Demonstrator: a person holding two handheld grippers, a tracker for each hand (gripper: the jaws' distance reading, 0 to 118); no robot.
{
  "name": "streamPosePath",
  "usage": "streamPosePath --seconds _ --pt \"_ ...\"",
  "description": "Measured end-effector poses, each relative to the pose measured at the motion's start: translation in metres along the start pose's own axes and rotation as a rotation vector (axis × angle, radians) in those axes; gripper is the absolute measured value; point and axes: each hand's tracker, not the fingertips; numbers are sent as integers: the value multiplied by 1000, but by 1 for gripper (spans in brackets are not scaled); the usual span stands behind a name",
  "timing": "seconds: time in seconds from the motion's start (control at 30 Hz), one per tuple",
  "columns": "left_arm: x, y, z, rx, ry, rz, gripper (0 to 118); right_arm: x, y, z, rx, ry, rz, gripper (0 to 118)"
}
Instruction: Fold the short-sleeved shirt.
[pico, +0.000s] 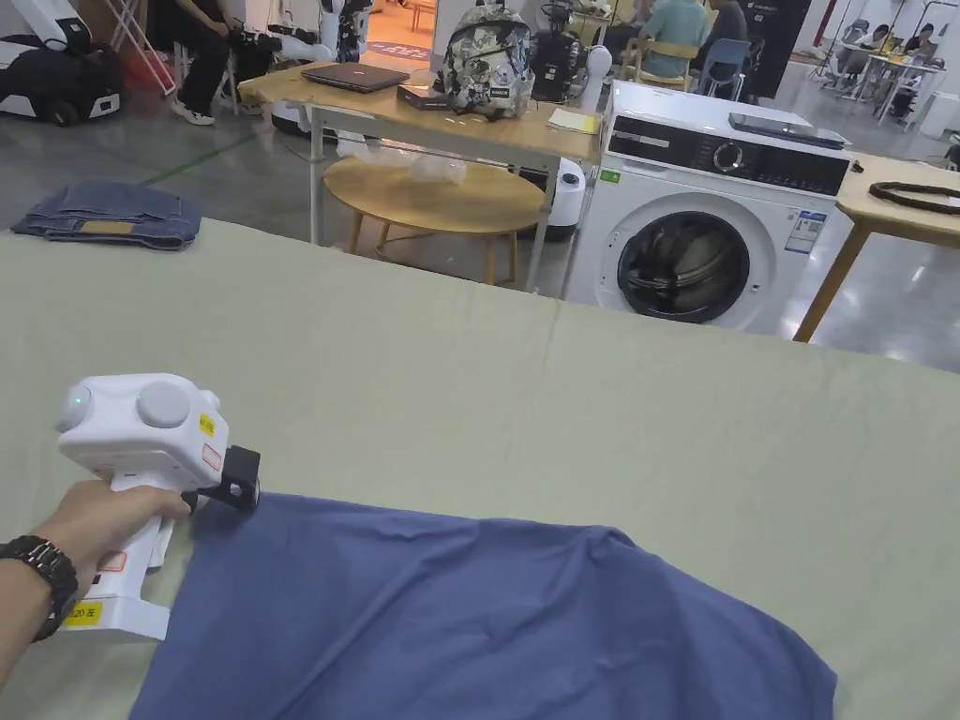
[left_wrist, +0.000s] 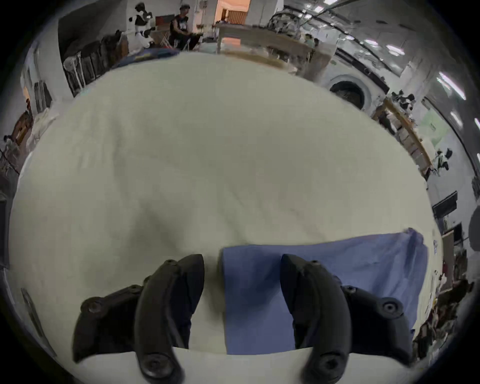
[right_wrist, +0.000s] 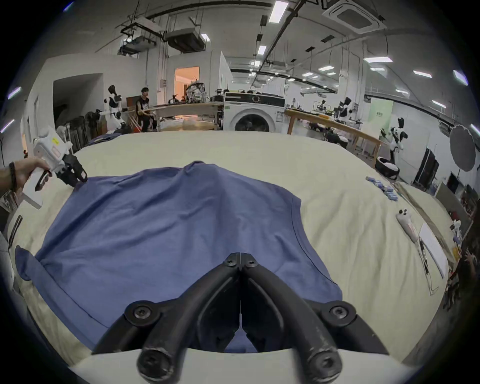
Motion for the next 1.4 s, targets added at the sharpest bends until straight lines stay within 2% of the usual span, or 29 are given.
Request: streamPosePath --seconds 0.07,0.2,0.23,0.27,0.33,0.5,0.53,0.6,0.67,0.77,0.8,0.87,0.93,1.07,1.2,1.3,1.4 --pt "7 -4 -11 -4 26 -9 62 2 -1 -2 -8 -7 2 0" --pt "30 -17 -8 62 123 -126 58 4 -1 -5 -30 -16 -3 0" --pt "31 -20 -6 71 133 -163 52 5 0 -6 -35 -16 -9 0" --pt "35 -22 -4 82 139 -202 37 6 2 -9 -43 -14 -14 0" --pt "40 -26 1 95 116 -216 0 11 10 -14 -59 -11 -26 0" --pt "29 -29 28 154 104 -206 0 40 63 -39 -109 16 -57 1" --pt "28 -30 35 169 98 -204 0 46 75 -47 -117 17 -58 7" --pt "25 -34 53 218 101 -199 0 62 105 -69 -126 18 -56 38" --pt "16 -33 61 228 116 -208 0 73 129 -95 -167 30 -79 61" --pt "5 -38 73 249 100 -181 0 84 161 -140 -219 51 -72 63" --pt "4 -40 76 252 102 -182 0 86 170 -158 -239 53 -80 67" --pt "4 -45 81 261 98 -190 0 84 178 -187 -299 49 -28 75" --pt "2 -50 82 263 94 -185 0 82 180 -212 -335 59 -24 75" --pt "1 -58 85 259 81 -180 0 77 167 -251 -514 54 -27 73" --pt "2 -61 85 251 77 -189 0 73 154 -261 -561 103 -23 50" --pt "4 -64 84 245 74 -193 0 62 150 -258 -525 123 3 7" --pt "6 -65 84 241 60 -188 0 44 146 -231 -520 107 30 3"
